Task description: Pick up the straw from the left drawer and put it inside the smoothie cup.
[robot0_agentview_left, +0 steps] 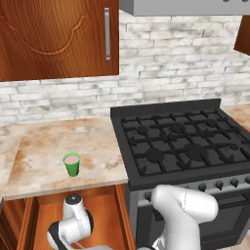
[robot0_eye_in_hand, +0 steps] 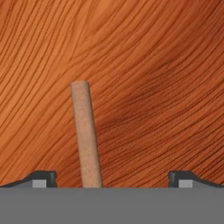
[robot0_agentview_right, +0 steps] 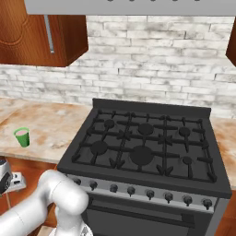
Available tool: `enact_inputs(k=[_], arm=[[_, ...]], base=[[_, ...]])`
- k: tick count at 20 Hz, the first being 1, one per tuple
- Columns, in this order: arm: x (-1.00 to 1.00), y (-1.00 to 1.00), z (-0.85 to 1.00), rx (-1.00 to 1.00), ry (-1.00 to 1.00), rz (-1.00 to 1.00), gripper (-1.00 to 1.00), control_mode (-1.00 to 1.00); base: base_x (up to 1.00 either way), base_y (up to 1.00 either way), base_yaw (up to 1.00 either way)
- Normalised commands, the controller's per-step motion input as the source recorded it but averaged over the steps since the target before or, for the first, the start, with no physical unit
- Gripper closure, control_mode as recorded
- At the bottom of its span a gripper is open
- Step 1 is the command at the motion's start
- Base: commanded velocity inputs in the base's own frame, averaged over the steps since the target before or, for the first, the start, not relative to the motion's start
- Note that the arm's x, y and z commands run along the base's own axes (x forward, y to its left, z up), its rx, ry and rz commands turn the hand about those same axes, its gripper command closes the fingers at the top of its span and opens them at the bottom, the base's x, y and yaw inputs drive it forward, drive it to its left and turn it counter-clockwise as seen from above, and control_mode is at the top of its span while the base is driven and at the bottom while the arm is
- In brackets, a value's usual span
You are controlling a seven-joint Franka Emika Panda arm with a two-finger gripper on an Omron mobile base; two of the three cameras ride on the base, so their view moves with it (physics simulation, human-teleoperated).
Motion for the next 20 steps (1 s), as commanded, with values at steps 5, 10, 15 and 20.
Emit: enact_inputs(k=[5,10,15,20], arm=[[-0.31,0.29,-0.52,0.0,0.0,0.0,1.0,-1.0],[-0.48,0.31,-0.43,0.01,0.0,0.0,1.0,-1.0],[-0.65,0.31,-0.22,0.05,0.0,0.0,1.0,-1.0],[-0.57,0.39,0.06,0.0,-0.04,0.0,1.0,-1.0]], base=[[0.0,0.0,0.0],[0.0,0.0,0.0],[0.0,0.0,0.0],[0.0,0.0,0.0]])
